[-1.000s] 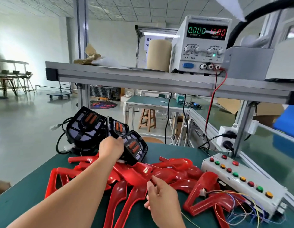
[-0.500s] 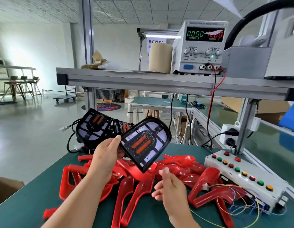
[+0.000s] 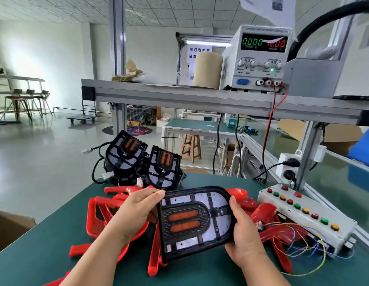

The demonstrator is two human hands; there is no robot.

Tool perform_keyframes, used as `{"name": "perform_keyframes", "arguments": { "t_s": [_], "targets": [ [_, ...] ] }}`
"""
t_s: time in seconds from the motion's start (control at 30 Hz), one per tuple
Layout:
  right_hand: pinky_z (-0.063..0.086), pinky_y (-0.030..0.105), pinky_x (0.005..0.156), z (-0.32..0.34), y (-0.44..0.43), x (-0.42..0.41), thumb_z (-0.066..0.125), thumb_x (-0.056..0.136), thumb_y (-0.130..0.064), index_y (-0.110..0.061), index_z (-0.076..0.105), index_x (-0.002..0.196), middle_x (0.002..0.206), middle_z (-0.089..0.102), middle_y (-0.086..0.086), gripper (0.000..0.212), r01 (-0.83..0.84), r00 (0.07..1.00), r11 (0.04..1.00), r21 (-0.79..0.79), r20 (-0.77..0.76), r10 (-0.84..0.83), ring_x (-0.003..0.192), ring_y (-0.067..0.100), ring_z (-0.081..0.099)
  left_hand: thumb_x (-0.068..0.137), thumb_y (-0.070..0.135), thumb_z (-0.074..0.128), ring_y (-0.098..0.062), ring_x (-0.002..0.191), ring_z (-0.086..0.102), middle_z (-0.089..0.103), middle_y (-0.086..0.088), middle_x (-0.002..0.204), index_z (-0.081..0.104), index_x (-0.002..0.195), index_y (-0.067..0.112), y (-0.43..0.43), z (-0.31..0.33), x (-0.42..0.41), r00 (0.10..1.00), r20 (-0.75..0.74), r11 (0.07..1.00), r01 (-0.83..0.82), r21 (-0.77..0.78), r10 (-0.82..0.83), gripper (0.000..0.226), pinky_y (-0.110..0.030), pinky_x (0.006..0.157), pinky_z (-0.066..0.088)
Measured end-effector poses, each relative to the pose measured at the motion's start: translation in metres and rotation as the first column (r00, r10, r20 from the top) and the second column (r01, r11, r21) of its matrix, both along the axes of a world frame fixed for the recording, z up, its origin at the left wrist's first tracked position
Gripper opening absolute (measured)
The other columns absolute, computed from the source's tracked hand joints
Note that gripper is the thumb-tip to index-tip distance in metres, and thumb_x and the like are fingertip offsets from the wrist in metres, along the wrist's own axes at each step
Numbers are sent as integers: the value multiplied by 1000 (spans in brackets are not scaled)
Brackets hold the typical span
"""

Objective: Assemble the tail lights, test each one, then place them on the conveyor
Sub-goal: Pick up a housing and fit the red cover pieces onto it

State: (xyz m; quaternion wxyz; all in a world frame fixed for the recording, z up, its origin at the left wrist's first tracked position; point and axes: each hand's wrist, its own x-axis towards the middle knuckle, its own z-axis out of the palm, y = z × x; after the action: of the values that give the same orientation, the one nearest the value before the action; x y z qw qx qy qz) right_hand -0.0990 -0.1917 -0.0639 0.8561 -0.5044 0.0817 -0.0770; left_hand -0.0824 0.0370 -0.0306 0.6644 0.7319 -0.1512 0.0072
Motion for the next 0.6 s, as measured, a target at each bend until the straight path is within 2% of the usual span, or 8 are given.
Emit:
{"name": "perform_keyframes", "arguments": {
  "t_s": [0.1,0.2,0.27,0.33,0.43,0.47,0.53,0.6],
  "targets": [
    [54,45,85,7,-9,-5,53,85,-58,-8,74,110,110,72,17,59,-88,994,995,-37,-63,85,100,35,70,92,37,53,-38,84,57,61,-38,104,65,101,-8,2,-2,0,997,-55,998,61,-21,-62,47,-52,78,43],
    [56,46,84,12,-22,-8,47,86,-64,-9,76,104,111,71,20,65,-140,987,989,-56,-85,135,100,37,70,91,46,47,-26,77,59,70,-24,97,73,97,4,0,-2,2,979,-167,989,96,-117,-114,50,-33,65,46],
    [52,51,93,12,-29,-10,49,85,-64,-7,74,110,115,69,22,68,-160,984,985,-67,-92,153,104,40,67,96,40,49,-19,71,62,73,-16,92,74,99,9,-5,1,12,982,-187,995,6,-101,-25,40,-27,60,48],
    [53,51,91,11,-31,-10,51,83,-64,-6,75,108,113,69,23,68,-194,977,978,-71,-102,186,103,40,68,99,27,51,-13,68,64,71,-13,89,70,101,12,-14,7,32,982,-153,994,-104,30,108,25,-24,60,51],
    [55,47,84,8,-28,-9,55,80,-60,-7,77,98,110,70,23,60,-237,964,968,-87,-142,223,99,39,69,98,15,52,-16,69,61,67,-11,87,65,93,11,-42,16,66,990,-81,953,-85,291,113,15,-30,66,55],
    [55,47,85,7,-25,-9,56,80,-58,-8,77,98,111,70,23,58,-244,960,967,-69,-156,231,100,39,69,97,15,52,-19,73,62,67,-11,86,65,90,12,-53,18,78,995,-38,904,-69,421,94,15,-33,70,55],
    [55,47,87,6,-23,-7,57,81,-55,-9,77,101,114,69,22,54,-251,958,968,-27,-150,244,104,38,68,95,22,51,-24,92,65,68,-10,94,68,95,11,-75,23,100,997,62,694,-81,716,53,20,-30,78,50],
    [54,45,89,6,-24,-8,56,84,-51,-7,78,98,111,71,21,51,-266,956,964,8,-124,265,104,35,68,96,26,52,-26,102,64,68,-12,108,67,108,6,-92,27,120,998,52,549,-67,833,44,28,-27,81,48]
  ]
}}
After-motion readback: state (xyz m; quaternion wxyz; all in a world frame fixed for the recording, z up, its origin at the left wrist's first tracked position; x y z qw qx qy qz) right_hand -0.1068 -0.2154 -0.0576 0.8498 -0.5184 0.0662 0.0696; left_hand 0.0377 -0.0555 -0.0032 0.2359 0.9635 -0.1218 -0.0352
